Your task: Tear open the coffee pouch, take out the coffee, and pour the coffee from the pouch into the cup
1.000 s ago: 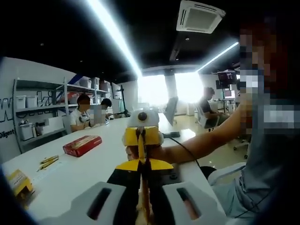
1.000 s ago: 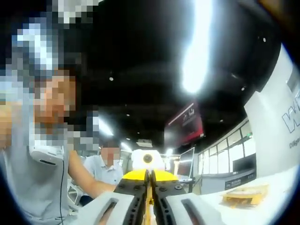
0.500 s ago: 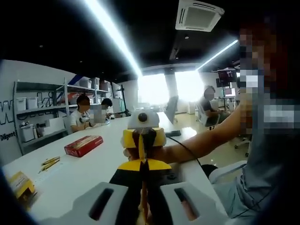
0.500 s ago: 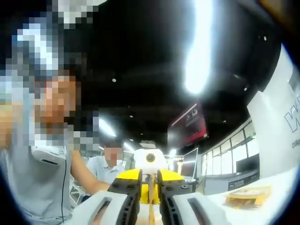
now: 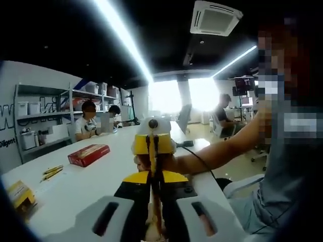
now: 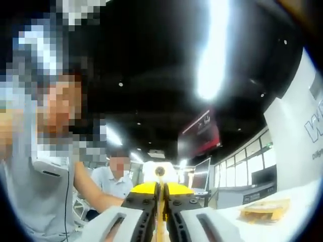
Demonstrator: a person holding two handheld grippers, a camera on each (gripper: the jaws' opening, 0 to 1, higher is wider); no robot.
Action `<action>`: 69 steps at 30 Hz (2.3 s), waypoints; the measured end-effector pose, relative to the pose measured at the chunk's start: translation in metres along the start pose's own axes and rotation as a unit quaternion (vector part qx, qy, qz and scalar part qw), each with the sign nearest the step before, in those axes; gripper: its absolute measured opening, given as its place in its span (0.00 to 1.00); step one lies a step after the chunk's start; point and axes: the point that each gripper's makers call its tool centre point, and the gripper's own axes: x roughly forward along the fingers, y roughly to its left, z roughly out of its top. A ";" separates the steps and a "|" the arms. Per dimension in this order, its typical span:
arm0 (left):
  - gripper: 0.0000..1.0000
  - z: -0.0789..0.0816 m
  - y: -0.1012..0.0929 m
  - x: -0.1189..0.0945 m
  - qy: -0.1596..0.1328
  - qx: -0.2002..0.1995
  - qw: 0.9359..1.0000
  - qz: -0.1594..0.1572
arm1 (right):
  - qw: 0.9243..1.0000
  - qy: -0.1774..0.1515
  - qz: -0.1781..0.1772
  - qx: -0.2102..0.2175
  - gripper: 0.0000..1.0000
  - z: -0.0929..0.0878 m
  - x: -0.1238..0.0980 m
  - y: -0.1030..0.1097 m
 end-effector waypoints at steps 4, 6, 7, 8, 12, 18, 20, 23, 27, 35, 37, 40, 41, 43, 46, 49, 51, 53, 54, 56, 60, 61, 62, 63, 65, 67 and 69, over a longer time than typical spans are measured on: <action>0.05 0.002 0.000 -0.001 0.000 0.003 1.000 0.003 | 1.000 -0.010 0.010 -0.001 0.08 0.000 0.002 0.002; 0.04 0.003 0.000 -0.001 0.000 0.005 1.000 0.002 | 1.000 0.000 0.008 -0.006 0.11 -0.003 0.003 0.002; 0.04 0.004 0.001 -0.002 -0.001 0.007 1.000 0.003 | 1.000 0.001 0.008 -0.006 0.11 -0.004 0.003 0.002; 0.04 0.004 0.001 -0.002 -0.001 0.007 1.000 0.003 | 1.000 0.002 0.007 -0.006 0.11 -0.004 0.003 0.001; 0.05 0.004 0.001 -0.003 -0.003 0.006 1.000 0.003 | 1.000 0.006 0.005 -0.011 0.06 -0.005 0.002 0.000; 0.10 -0.001 0.001 -0.005 -0.007 0.002 1.000 0.004 | 1.000 0.003 0.008 -0.002 0.05 -0.005 0.002 0.005; 0.06 -0.002 0.001 -0.006 -0.006 0.004 1.000 0.006 | 1.000 0.002 0.007 0.000 0.06 -0.005 0.001 0.005; 0.05 -0.002 0.002 -0.005 -0.002 0.005 1.000 0.007 | 1.000 -0.006 0.009 0.007 0.14 -0.004 0.002 0.004; 0.05 -0.003 0.003 -0.005 0.004 0.006 1.000 0.007 | 0.999 -0.034 0.008 0.012 0.08 0.008 -0.002 0.006; 0.17 -0.001 0.002 -0.004 -0.009 -0.001 1.000 0.005 | 1.000 -0.029 0.004 -0.001 0.04 0.009 -0.004 0.000; 0.13 -0.002 0.001 -0.004 -0.007 0.000 1.000 0.003 | 0.999 -0.033 0.002 -0.001 0.04 0.011 -0.005 0.000; 0.05 -0.004 0.003 -0.006 -0.001 0.006 1.000 0.009 | 0.999 -0.039 0.006 -0.002 0.08 0.011 -0.003 0.001; 0.05 -0.003 0.004 -0.006 -0.002 0.004 1.000 0.009 | 0.999 -0.039 0.011 0.006 0.12 0.010 -0.002 0.001; 0.05 -0.001 0.004 -0.006 -0.004 0.004 1.000 0.009 | 1.000 -0.023 0.013 0.005 0.14 0.004 0.001 0.001; 0.05 -0.001 0.003 -0.005 -0.002 0.008 1.000 0.008 | 1.000 -0.016 0.014 0.004 0.06 0.000 0.001 0.002; 0.06 -0.001 0.004 -0.005 -0.002 0.010 1.000 0.010 | 1.000 -0.012 0.011 -0.008 0.04 -0.001 0.001 0.001; 0.10 -0.001 0.004 -0.004 -0.007 0.010 1.000 0.009 | 1.000 -0.011 0.010 -0.011 0.03 0.000 0.000 0.001; 0.17 -0.003 0.004 -0.003 -0.010 0.003 1.000 0.007 | 1.000 -0.010 0.008 -0.010 0.03 -0.001 0.000 0.001; 0.16 -0.006 0.004 -0.002 -0.009 0.002 1.000 0.007 | 1.000 -0.012 0.009 -0.007 0.03 0.000 -0.002 -0.001; 0.06 -0.013 0.003 -0.002 0.005 0.003 1.000 0.007 | 1.000 -0.014 0.007 -0.006 0.03 0.001 -0.002 -0.002; 0.05 -0.011 0.004 -0.004 0.001 0.004 1.000 0.012 | 1.000 -0.013 0.012 -0.001 0.10 -0.002 0.000 -0.002; 0.05 -0.010 0.004 -0.004 0.000 0.006 1.000 0.012 | 1.000 0.002 0.013 -0.001 0.12 -0.008 0.002 -0.001; 0.05 -0.009 0.003 -0.004 0.000 0.005 1.000 0.011 | 1.000 0.014 0.019 0.004 0.12 -0.014 0.004 0.002; 0.05 -0.008 0.003 -0.004 -0.001 0.006 1.000 0.011 | 1.000 0.018 0.019 0.004 0.12 -0.017 0.005 0.002; 0.05 -0.007 0.003 -0.005 0.002 0.007 1.000 0.011 | 1.000 0.024 0.020 -0.003 0.05 -0.020 0.006 0.001; 0.07 -0.008 0.003 -0.005 0.001 0.009 1.000 0.011 | 0.999 0.027 0.018 -0.004 0.03 -0.020 0.004 0.000; 0.11 -0.009 0.001 -0.005 -0.002 0.010 1.000 0.009 | 0.999 0.030 0.018 -0.005 0.03 -0.020 0.005 0.003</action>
